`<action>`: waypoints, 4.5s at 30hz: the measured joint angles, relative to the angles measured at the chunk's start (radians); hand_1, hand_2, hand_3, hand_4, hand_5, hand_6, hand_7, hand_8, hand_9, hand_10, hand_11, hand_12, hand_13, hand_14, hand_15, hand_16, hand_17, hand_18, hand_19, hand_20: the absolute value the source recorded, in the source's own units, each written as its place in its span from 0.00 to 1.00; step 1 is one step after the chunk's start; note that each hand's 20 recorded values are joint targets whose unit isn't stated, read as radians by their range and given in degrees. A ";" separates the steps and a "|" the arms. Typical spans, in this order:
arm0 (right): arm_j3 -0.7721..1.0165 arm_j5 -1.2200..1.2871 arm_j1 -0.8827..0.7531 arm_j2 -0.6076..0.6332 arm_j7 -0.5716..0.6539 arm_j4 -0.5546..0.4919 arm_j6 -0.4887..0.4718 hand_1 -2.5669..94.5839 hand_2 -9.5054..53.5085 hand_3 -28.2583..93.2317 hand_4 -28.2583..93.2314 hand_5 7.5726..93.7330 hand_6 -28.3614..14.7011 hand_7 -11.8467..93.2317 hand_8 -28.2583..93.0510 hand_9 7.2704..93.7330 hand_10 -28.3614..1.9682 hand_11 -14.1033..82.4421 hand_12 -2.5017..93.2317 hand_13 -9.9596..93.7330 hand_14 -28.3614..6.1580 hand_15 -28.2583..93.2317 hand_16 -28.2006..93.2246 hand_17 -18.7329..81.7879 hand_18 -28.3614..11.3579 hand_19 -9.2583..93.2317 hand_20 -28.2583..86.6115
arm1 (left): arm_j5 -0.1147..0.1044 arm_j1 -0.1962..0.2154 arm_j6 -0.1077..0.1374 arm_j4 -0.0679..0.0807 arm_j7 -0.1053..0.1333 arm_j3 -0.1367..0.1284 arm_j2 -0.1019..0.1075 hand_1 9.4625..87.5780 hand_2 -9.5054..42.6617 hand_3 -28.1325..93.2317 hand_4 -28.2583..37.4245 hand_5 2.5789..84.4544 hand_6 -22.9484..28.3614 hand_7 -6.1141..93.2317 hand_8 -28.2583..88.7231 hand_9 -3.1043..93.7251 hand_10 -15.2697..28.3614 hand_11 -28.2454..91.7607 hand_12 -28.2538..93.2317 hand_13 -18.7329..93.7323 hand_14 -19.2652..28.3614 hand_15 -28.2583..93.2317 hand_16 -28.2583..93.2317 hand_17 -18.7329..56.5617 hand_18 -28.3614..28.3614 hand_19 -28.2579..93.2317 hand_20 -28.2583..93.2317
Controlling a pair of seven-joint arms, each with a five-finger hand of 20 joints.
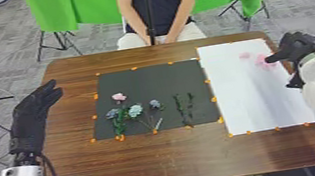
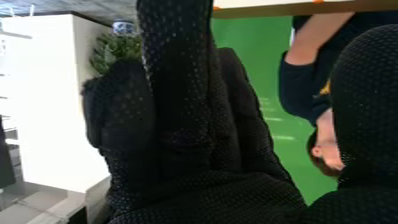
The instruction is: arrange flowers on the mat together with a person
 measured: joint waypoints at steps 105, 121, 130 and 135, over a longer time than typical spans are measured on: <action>-0.571 0.029 0.274 -0.093 -0.270 0.018 -0.036 0.88 0.00 0.00 0.56 0.79 0.68 0.26 0.24 0.99 0.60 0.27 0.27 1.00 0.82 0.74 0.37 0.92 0.51 1.00 0.61 | 0.002 -0.008 -0.016 0.000 -0.008 -0.011 -0.013 0.19 0.21 0.75 0.08 0.52 0.53 0.19 0.20 0.48 0.66 0.37 0.35 0.45 0.75 0.30 0.27 0.28 0.68 0.25 0.34; -0.561 0.014 0.260 -0.118 -0.291 0.026 -0.063 0.82 0.00 0.00 0.62 0.76 0.70 0.26 0.21 0.97 0.58 0.31 0.22 1.00 0.82 0.74 0.37 0.92 0.51 1.00 0.61 | 0.000 0.002 -0.014 -0.001 -0.006 -0.012 -0.014 0.19 0.20 0.75 0.08 0.52 0.53 0.19 0.20 0.48 0.66 0.38 0.35 0.45 0.75 0.30 0.27 0.28 0.68 0.25 0.34; -0.555 0.010 0.258 -0.117 -0.289 0.025 -0.070 0.49 0.00 0.79 0.03 0.75 0.72 0.26 0.15 0.98 0.57 0.33 0.20 1.00 0.82 0.74 0.37 0.92 0.51 1.00 0.61 | 0.001 0.009 -0.014 -0.005 -0.007 -0.017 -0.020 0.19 0.20 0.75 0.08 0.52 0.52 0.19 0.20 0.48 0.66 0.38 0.35 0.45 0.75 0.30 0.28 0.27 0.70 0.26 0.34; -0.555 0.011 0.257 -0.114 -0.287 0.021 -0.072 0.49 0.00 0.79 0.02 0.75 0.72 0.26 0.14 0.98 0.58 0.33 0.20 1.00 0.82 0.74 0.37 0.92 0.51 1.00 0.61 | 0.002 0.009 -0.015 -0.006 -0.009 -0.020 -0.024 0.19 0.20 0.75 0.09 0.52 0.52 0.19 0.20 0.48 0.66 0.37 0.35 0.45 0.75 0.31 0.28 0.27 0.70 0.26 0.34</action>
